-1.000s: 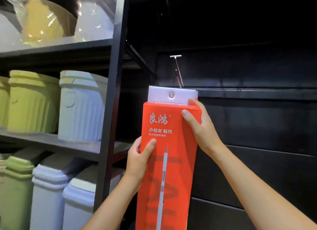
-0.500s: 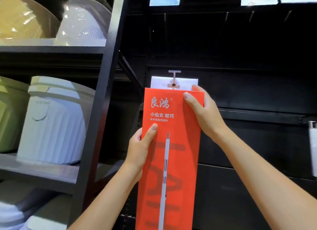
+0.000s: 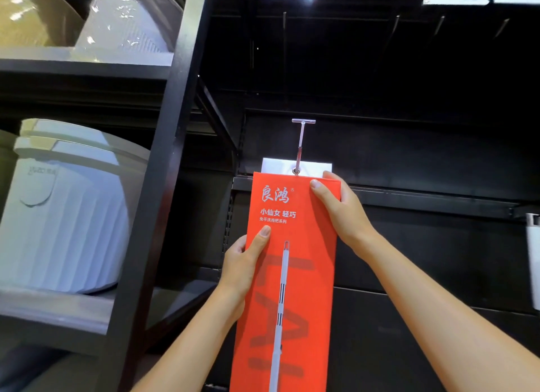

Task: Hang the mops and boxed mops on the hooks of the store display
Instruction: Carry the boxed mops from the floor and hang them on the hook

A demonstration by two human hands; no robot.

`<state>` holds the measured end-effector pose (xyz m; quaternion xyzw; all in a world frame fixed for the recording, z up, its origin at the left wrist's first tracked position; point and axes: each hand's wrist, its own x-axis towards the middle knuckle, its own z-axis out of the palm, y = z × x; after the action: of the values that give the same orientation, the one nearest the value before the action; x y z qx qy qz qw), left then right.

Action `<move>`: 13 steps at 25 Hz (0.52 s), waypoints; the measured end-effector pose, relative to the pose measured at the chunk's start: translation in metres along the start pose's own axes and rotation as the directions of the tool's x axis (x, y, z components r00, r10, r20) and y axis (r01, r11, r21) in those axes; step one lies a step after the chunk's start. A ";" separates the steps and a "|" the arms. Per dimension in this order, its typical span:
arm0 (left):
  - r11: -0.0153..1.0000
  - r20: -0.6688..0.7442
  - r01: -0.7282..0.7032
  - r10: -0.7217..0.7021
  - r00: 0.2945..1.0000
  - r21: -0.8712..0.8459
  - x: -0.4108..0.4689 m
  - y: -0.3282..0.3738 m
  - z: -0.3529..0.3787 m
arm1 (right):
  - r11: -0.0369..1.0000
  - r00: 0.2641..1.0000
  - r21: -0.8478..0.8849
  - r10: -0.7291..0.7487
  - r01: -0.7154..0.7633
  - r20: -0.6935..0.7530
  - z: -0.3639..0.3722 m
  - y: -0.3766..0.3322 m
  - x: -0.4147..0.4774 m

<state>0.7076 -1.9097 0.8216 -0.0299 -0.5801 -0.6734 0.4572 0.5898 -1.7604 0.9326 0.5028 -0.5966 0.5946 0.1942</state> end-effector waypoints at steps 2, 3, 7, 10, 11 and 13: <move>1.000 -0.023 0.025 -0.025 0.999 0.012 0.013 -0.007 0.000 | 0.999 0.999 -0.029 0.034 -0.034 -0.008 0.005 0.017 0.012; 0.999 -0.036 0.034 -0.033 0.999 0.021 0.021 -0.011 -0.001 | 0.997 0.999 -0.053 0.048 -0.049 -0.014 0.007 0.026 0.018; 0.997 -0.061 0.038 -0.033 0.998 0.071 0.043 -0.027 -0.006 | 0.989 0.996 -0.120 0.085 -0.088 -0.029 0.015 0.050 0.038; 0.995 -0.057 0.032 -0.027 0.998 0.097 0.051 -0.032 -0.009 | 0.989 0.997 -0.131 0.067 -0.072 -0.041 0.020 0.057 0.041; 0.994 -0.060 0.027 -0.021 0.998 0.104 0.052 -0.035 -0.009 | 0.989 0.997 -0.130 0.063 -0.068 -0.041 0.021 0.058 0.040; 0.993 -0.068 0.008 0.000 0.998 0.121 0.054 -0.039 -0.010 | 0.990 0.997 -0.124 0.070 -0.074 -0.033 0.021 0.061 0.039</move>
<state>0.6557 -1.9523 0.8201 0.0222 -0.6042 -0.6384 0.4764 0.5308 -1.8068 0.9291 0.4592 -0.6476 0.5697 0.2124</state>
